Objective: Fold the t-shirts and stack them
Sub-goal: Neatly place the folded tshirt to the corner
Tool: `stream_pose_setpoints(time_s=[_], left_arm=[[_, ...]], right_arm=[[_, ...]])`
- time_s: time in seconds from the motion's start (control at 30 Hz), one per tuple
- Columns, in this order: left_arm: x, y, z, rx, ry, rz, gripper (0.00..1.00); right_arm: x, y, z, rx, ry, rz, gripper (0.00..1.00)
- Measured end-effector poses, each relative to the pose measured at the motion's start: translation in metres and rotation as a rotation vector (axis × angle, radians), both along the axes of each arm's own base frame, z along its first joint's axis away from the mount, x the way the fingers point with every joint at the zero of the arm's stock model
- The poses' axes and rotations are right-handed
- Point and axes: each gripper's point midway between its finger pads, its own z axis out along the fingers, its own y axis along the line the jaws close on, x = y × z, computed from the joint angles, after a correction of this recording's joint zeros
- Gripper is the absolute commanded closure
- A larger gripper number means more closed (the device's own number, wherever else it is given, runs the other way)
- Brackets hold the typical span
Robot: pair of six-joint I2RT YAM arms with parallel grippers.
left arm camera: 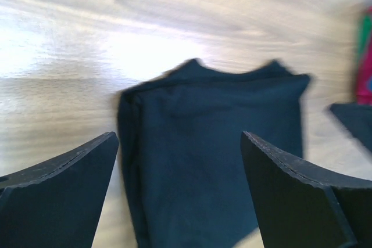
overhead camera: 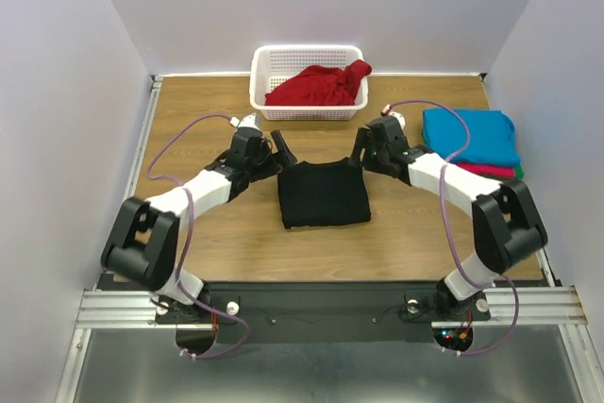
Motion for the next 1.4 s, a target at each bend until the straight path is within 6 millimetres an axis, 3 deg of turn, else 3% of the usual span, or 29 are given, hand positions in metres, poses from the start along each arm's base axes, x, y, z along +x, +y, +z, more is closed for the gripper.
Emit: stream_pose_setpoints(time_s=[0.1, 0.2, 0.37, 0.47, 0.53, 0.57, 0.7, 0.83, 0.97, 1.07, 1.27, 1.4], left_arm=[[-0.01, 0.007, 0.034, -0.03, -0.081, 0.017, 0.02], [-0.026, 0.019, 0.046, -0.051, -0.121, 0.045, 0.02], [-0.063, 0.045, 0.022, -0.043, -0.078, 0.111, 0.02], [-0.081, 0.057, 0.006, -0.029, -0.042, 0.136, 0.02], [-0.086, 0.061, 0.005, -0.028, -0.04, 0.15, 0.02], [-0.087, 0.063, 0.008, -0.03, -0.047, 0.158, 0.02], [-0.087, 0.069, 0.027, -0.055, -0.107, 0.189, 0.02], [-0.087, 0.074, 0.034, -0.054, -0.133, 0.214, 0.02], [-0.09, 0.079, 0.03, -0.035, -0.121, 0.226, 0.02], [-0.091, 0.082, 0.028, -0.024, -0.116, 0.234, 0.02], [-0.094, 0.091, 0.027, 0.01, -0.117, 0.263, 0.02], [-0.095, 0.1, 0.024, 0.056, -0.109, 0.285, 0.02]], right_arm=[[-0.018, -0.001, -0.002, 0.017, 0.016, 0.042, 0.19], [-0.034, -0.003, -0.023, 0.006, 0.076, 0.072, 0.21], [-0.053, -0.001, -0.058, -0.001, 0.187, 0.116, 0.3], [-0.05, 0.004, -0.062, 0.009, 0.193, 0.129, 0.35], [-0.049, 0.009, -0.063, 0.016, 0.202, 0.141, 0.48], [-0.049, 0.011, -0.064, 0.017, 0.204, 0.143, 0.61], [-0.048, 0.018, -0.068, 0.027, 0.206, 0.133, 0.87], [-0.046, 0.023, -0.067, 0.039, 0.194, 0.125, 0.99], [-0.045, 0.015, -0.064, -0.018, 0.17, 0.126, 1.0], [-0.038, 0.001, -0.052, -0.127, 0.122, 0.139, 0.99], [-0.003, -0.037, 0.005, -0.353, -0.057, 0.137, 1.0], [0.019, -0.077, 0.042, -0.494, -0.129, 0.099, 1.0]])
